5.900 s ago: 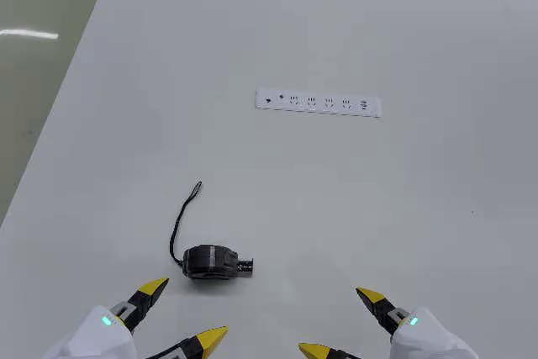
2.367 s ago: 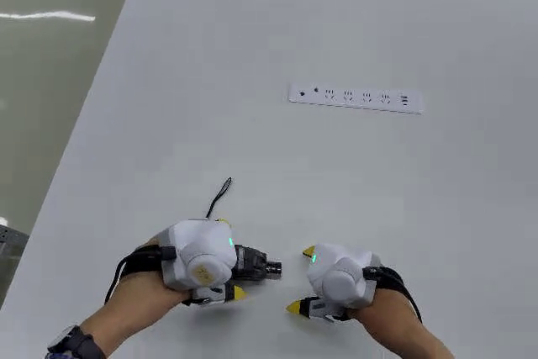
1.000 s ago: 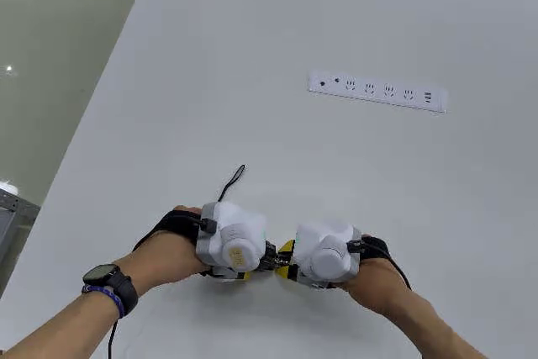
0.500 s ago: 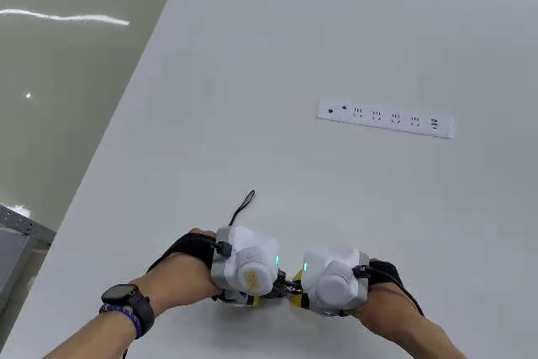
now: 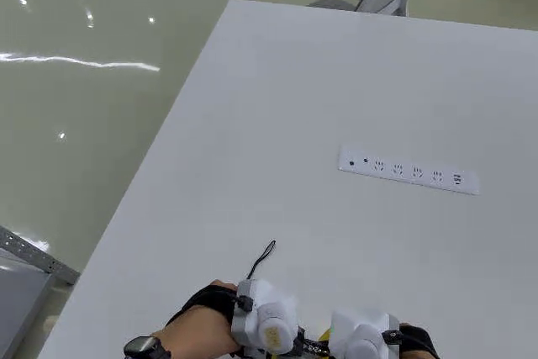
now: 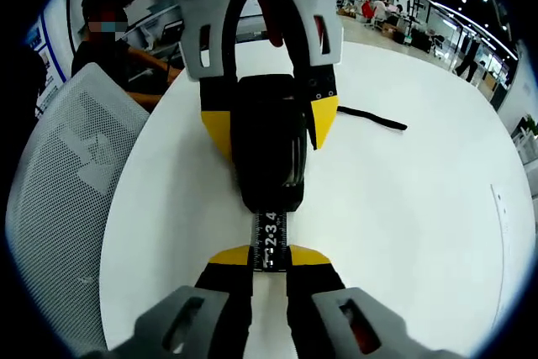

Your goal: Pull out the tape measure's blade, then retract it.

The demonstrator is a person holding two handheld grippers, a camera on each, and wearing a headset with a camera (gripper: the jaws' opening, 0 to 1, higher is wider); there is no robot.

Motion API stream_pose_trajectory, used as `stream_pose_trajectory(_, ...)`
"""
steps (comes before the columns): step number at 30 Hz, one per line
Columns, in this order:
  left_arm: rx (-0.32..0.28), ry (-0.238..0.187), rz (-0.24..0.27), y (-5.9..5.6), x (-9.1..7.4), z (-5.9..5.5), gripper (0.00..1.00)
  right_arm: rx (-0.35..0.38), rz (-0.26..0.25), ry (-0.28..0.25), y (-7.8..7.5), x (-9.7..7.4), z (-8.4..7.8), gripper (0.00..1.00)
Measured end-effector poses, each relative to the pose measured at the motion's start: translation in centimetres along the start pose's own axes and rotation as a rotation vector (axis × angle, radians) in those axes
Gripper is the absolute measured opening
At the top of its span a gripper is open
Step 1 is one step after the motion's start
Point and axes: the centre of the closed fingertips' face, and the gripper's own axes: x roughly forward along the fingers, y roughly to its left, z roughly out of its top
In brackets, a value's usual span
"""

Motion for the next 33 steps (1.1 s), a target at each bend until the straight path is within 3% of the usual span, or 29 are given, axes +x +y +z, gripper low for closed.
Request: stream_pose_trajectory(33,-0.017,0.031,-0.01,0.0,0.0,0.0,0.37,0.037,-0.029,0.04,0.3,-3.9,-5.7,0.13)
